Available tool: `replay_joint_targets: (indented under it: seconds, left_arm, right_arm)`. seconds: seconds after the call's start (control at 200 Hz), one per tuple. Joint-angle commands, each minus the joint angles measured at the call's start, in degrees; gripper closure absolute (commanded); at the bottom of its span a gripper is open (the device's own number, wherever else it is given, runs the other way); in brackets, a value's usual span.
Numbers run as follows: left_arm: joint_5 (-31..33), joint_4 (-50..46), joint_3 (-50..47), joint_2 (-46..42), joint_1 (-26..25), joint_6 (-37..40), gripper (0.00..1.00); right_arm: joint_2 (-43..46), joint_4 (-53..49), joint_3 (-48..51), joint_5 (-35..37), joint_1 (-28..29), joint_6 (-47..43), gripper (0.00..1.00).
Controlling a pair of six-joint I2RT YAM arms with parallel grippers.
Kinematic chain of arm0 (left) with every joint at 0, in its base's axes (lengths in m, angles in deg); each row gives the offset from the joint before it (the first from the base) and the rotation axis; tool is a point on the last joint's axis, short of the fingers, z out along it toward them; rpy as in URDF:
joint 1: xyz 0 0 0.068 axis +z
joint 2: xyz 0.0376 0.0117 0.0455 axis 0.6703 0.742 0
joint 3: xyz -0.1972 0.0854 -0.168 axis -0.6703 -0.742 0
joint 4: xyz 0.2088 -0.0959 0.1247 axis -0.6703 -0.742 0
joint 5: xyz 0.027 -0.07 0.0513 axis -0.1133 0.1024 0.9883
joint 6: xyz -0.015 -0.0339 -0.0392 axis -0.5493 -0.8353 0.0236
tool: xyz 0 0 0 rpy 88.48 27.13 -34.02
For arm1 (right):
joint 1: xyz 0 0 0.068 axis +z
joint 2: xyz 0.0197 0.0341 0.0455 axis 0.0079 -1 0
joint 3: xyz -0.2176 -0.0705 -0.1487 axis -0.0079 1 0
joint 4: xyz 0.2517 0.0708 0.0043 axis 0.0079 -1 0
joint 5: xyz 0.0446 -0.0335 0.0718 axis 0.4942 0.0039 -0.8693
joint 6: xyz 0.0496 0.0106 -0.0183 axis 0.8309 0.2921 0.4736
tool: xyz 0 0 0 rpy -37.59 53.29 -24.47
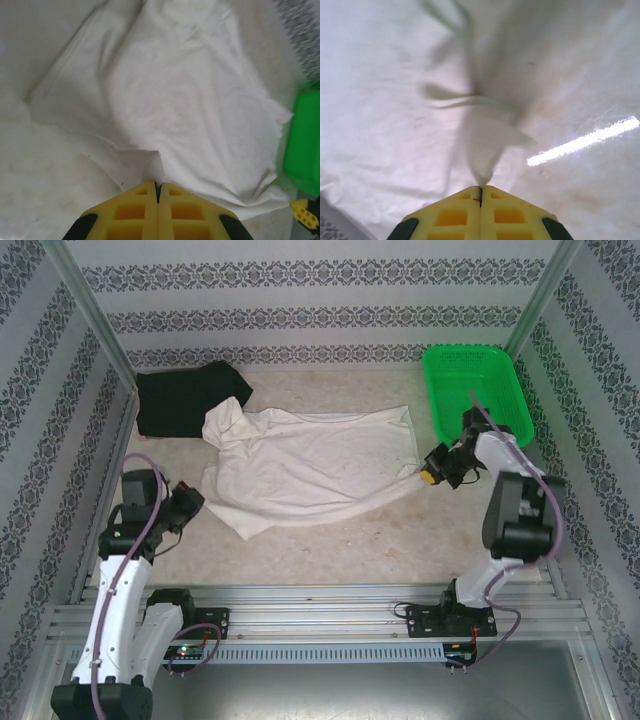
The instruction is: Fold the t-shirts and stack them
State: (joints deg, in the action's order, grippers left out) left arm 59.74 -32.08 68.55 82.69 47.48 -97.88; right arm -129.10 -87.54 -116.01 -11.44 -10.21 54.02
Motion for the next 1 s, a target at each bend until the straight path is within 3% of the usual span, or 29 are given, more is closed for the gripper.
replay_joint_targets:
  seconds: [0.0, 0.29, 0.595, 0.749, 0.999]
  left_arm:
    - [-0.84, 3.35, 11.52, 4.23, 0.89, 2.46, 1.00]
    - [-0.73, 1.40, 48.59, 18.28, 1.12, 9.59, 1.00]
    - [-4.13, 4.41, 88.36, 32.34, 1.12, 9.47, 1.00]
    - [-6.31, 6.58, 96.38, 38.08, 1.12, 8.00, 1.00]
    - [-10.66, 12.20, 96.84, 49.72, 1.09, 4.24, 1.00]
  right_arm:
    - [10.02, -1.82, -1.98, -2.09, -1.20, -1.45, 1.00]
    - [20.21, 1.28, -19.43, -15.49, -7.72, 9.01, 1.00]
    - [15.58, 14.67, -51.03, -24.74, -11.14, 25.75, 1.00]
    - [10.68, 15.28, -61.27, -26.37, -11.26, 29.34, 1.00]
    - [3.61, 17.36, -59.72, -26.91, -10.58, 27.95, 1.00]
